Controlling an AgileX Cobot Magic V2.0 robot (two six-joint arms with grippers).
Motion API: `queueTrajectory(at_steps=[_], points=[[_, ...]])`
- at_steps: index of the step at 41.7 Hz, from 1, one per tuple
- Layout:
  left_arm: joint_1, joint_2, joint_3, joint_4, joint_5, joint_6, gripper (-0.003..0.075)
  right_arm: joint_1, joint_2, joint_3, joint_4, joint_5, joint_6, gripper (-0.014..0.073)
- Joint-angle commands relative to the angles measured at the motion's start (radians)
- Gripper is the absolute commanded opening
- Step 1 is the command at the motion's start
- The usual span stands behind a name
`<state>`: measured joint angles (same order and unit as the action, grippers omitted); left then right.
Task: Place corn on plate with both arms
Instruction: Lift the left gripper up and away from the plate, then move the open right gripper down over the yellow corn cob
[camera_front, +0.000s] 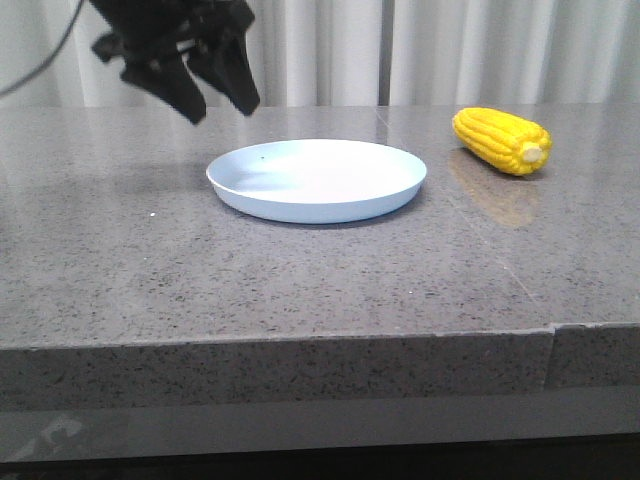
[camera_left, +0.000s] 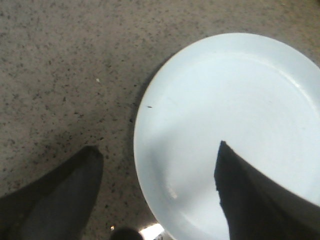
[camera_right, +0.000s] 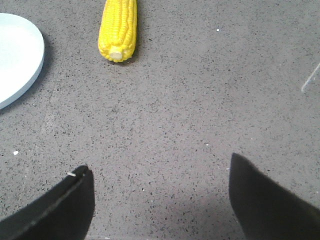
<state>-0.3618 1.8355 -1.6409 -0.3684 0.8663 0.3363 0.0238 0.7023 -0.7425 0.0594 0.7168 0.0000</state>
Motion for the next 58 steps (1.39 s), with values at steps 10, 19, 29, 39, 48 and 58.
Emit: queueTrajectory(at_steps=[10,19,29,39,48,58], points=[[-0.179,-0.346,0.163,0.417,-0.011,-0.247,0.0472,-0.002,0.003,-0.034,-0.004,-0.066,-0.011,0.0582],[-0.185,-0.612,0.396,0.354,-0.109,-0.252,0.0472,-0.002,0.003,-0.034,-0.004,-0.066,-0.011,0.0582],[-0.185,-0.882,0.614,0.337,-0.128,-0.265,0.0472,-0.002,0.003,-0.034,-0.004,-0.066,-0.011,0.0582],[-0.185,-1.037,0.738,0.337,-0.134,-0.265,0.0472,-0.002,0.003,-0.034,-0.004,-0.066,-0.011,0.0582],[-0.185,-1.067,0.755,0.337,-0.135,-0.265,0.0472,-0.002,0.003,-0.034,-0.004,-0.07,-0.011,0.0582],[-0.185,-1.067,0.755,0.337,-0.135,-0.265,0.0472,-0.002,0.003,-0.034,-0.004,-0.096,-0.011,0.0582]])
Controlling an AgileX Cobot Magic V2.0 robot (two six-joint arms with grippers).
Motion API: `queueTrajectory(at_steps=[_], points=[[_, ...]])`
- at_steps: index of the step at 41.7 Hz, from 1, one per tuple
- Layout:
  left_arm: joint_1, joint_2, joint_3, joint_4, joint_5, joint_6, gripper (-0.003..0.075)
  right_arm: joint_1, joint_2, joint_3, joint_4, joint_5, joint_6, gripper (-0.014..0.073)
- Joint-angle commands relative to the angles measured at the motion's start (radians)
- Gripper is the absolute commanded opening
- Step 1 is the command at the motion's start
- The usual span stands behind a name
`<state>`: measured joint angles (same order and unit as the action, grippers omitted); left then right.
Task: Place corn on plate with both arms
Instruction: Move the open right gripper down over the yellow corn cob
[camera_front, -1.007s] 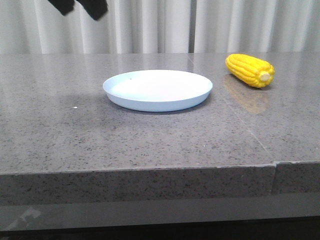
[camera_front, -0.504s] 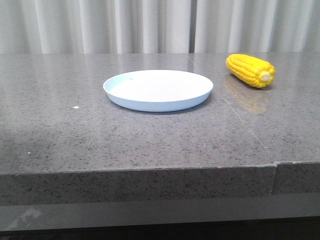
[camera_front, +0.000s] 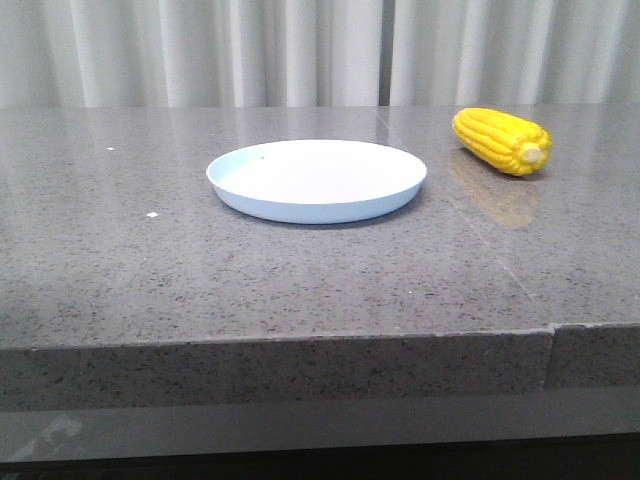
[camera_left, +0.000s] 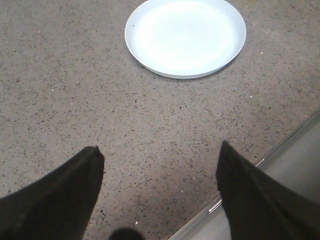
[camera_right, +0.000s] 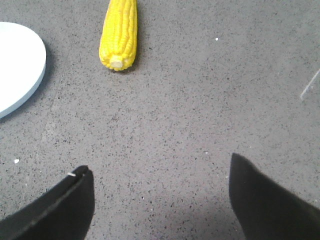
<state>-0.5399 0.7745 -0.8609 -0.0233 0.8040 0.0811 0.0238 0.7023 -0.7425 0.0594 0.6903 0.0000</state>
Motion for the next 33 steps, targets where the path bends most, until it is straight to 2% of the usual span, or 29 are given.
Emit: queueTrajectory(at_steps=[1,7,13,18,27,33], points=[[-0.007,-0.006,-0.025,-0.008,-0.073,-0.01,0.0472,-0.002,0.003,-0.034,0.002,-0.065,-0.011,0.0582],[-0.007,-0.006,-0.025,-0.008,-0.073,-0.01,0.0472,0.001,0.009,-0.036,0.036,-0.051,-0.012,0.0582],[-0.007,-0.006,-0.025,-0.008,-0.073,-0.01,0.0472,0.001,0.091,-0.087,0.055,0.005,-0.038,0.0593],[-0.007,-0.006,-0.025,-0.008,-0.073,-0.01,0.0472,0.001,0.202,-0.169,0.095,0.055,-0.075,0.0661],[-0.007,-0.006,-0.025,-0.008,-0.073,-0.01,0.0472,0.001,0.426,-0.335,0.154,0.09,-0.102,0.0654],[-0.007,-0.006,-0.025,-0.008,-0.073,-0.01,0.0472,0.038,0.584,-0.456,0.153,0.099,-0.129,0.0654]])
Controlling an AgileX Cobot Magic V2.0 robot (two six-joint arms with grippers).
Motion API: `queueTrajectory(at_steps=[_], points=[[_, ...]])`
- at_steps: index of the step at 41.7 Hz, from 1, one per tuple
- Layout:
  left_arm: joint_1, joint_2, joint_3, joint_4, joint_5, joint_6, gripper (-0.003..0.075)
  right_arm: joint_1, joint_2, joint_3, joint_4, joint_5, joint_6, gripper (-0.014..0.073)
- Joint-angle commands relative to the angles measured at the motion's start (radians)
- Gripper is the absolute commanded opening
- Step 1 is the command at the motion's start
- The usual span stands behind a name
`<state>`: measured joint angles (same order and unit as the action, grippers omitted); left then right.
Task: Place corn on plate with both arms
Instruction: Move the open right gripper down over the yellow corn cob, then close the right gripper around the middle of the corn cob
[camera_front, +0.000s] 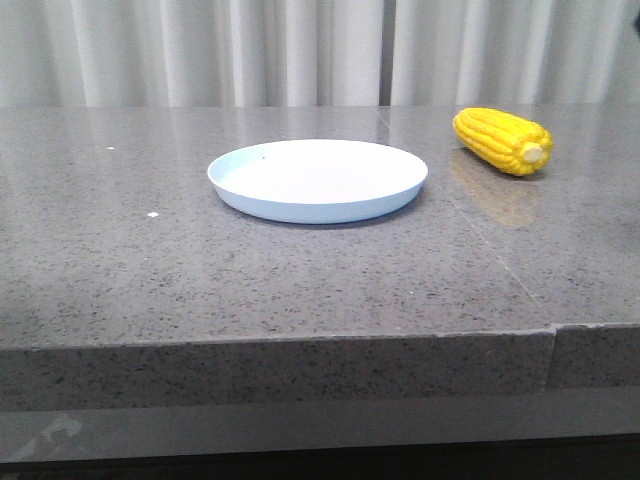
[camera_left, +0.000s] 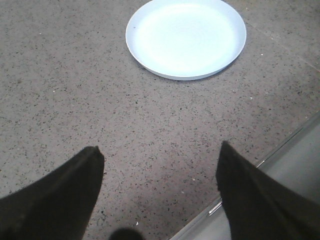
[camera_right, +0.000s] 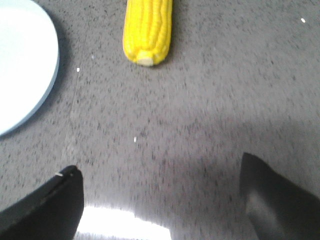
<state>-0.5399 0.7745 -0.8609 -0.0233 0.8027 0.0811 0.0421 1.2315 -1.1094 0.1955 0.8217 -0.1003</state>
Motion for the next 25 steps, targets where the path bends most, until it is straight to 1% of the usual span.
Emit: queueTrajectory(at_steps=[1,9,18,25], points=[[-0.007,-0.006,-0.025,-0.008,-0.072,-0.01,0.0472,0.031,0.087,-0.116,0.015,-0.031,-0.037,0.0654],[-0.007,-0.006,-0.025,-0.008,-0.072,-0.01,0.0472,0.078,0.297,-0.312,-0.031,0.004,-0.029,0.0654],[-0.007,-0.006,-0.025,-0.008,-0.072,-0.01,0.0472,0.089,0.506,-0.518,-0.159,0.051,0.082,0.0654],[-0.007,-0.006,-0.025,-0.008,-0.072,-0.01,0.0472,0.092,0.632,-0.635,-0.166,0.072,0.094,0.0654]])
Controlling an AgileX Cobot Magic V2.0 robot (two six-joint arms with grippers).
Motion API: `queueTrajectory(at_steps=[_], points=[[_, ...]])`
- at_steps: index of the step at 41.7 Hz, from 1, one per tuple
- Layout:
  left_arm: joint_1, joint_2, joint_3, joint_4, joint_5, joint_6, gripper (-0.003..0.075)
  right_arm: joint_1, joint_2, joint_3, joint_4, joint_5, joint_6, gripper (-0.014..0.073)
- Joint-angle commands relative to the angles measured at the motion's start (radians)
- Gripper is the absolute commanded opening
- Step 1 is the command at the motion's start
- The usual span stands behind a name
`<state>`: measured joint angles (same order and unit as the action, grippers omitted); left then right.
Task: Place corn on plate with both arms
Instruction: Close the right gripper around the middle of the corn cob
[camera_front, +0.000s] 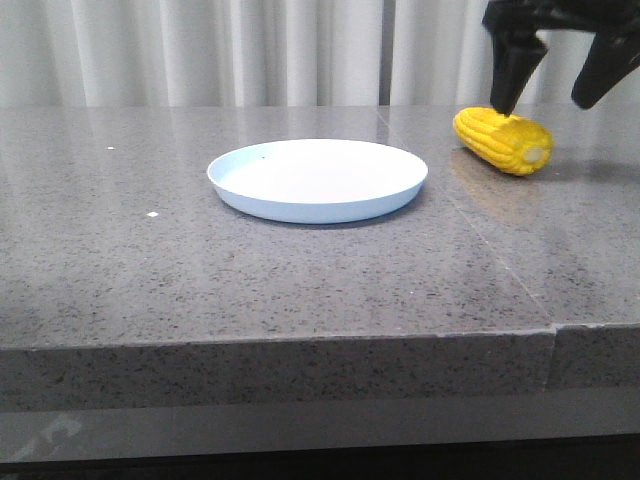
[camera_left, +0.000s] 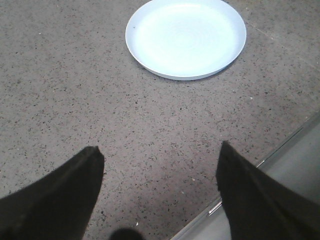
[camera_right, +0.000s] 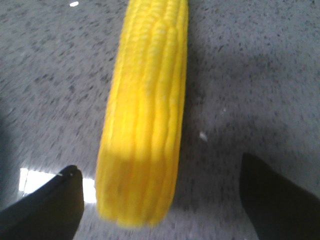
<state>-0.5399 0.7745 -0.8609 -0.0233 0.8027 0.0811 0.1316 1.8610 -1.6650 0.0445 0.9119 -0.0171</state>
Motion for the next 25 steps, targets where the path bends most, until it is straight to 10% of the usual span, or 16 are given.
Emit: queueTrajectory(at_steps=[1,9,17,25], points=[[-0.007,-0.006,-0.025,-0.008,-0.072,-0.01,0.0472,0.003,0.021,-0.096,-0.015,-0.018,0.011,0.0654],[-0.007,-0.006,-0.025,-0.008,-0.072,-0.01,0.0472,0.003,0.101,-0.177,-0.015,0.015,0.01,0.0627],[-0.007,-0.006,-0.025,-0.008,-0.072,-0.01,0.0472,0.003,0.124,-0.2,-0.002,0.045,0.006,0.0266],[-0.007,-0.006,-0.025,-0.008,-0.072,-0.01,0.0472,0.007,0.085,-0.2,-0.001,0.077,0.006,0.0251]])
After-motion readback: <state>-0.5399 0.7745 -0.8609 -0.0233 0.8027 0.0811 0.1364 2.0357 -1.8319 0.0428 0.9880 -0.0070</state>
